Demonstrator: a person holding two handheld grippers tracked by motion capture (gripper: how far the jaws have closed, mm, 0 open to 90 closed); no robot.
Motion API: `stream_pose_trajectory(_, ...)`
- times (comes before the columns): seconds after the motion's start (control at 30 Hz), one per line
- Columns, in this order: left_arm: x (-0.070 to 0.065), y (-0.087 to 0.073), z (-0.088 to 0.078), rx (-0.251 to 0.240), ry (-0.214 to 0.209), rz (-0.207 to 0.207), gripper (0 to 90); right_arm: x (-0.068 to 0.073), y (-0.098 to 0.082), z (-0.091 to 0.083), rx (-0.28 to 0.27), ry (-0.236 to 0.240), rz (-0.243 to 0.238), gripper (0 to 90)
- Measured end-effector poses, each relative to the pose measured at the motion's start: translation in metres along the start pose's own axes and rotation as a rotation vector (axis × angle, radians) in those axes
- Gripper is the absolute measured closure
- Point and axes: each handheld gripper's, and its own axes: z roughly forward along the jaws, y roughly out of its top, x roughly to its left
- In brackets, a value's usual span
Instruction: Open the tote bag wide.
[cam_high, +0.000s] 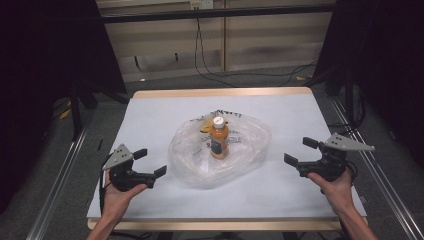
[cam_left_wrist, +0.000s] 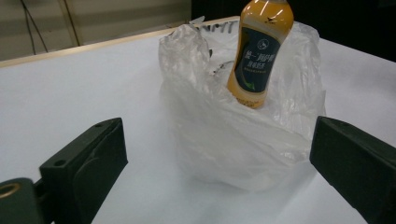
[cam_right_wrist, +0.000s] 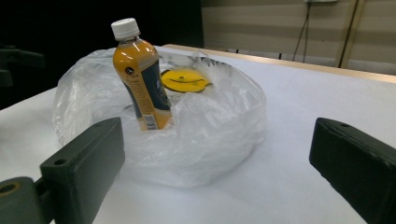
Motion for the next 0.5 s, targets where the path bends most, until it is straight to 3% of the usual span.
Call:
stream_pose_trajectory(0.17, 0.0, -0.014, -0.009, 0.01, 0.026, -0.012, 2.2, 0.002, -0.016, -0.016, 0.005, -0.024, 0.02, 4.0)
stream_pose_trajectory(0.2, -0.001, -0.018, -0.009, 0.005, 0.026, -0.026, 2.0, 0.003, -0.019, -0.02, 0.001, -0.046, 0.011, 3.7)
stream_pose_trajectory(0.27, 0.0, -0.023, -0.011, 0.025, -0.002, -0.034, 2.1, 0.003, -0.027, -0.026, 0.001, -0.058, 0.0, 4.3)
stream_pose_trajectory(0.33, -0.001, -0.026, -0.016, 0.009, 0.013, 0.007, 1.6, 0.0, -0.035, -0.032, -0.007, -0.069, 0.003, 4.0)
stream_pose_trajectory(0.37, -0.002, -0.027, -0.016, 0.014, 0.019, 0.005, 1.3, -0.001, -0.037, -0.033, 0.004, -0.067, 0.018, 4.0)
stream_pose_trajectory(0.43, -0.002, -0.028, -0.013, 0.04, 0.021, 0.004, 1.7, -0.004, -0.039, -0.036, -0.006, -0.079, 0.025, 4.2)
stream_pose_trajectory(0.5, -0.003, -0.03, -0.011, 0.066, 0.028, 0.035, 1.8, -0.005, -0.04, -0.037, -0.012, -0.084, 0.027, 4.2)
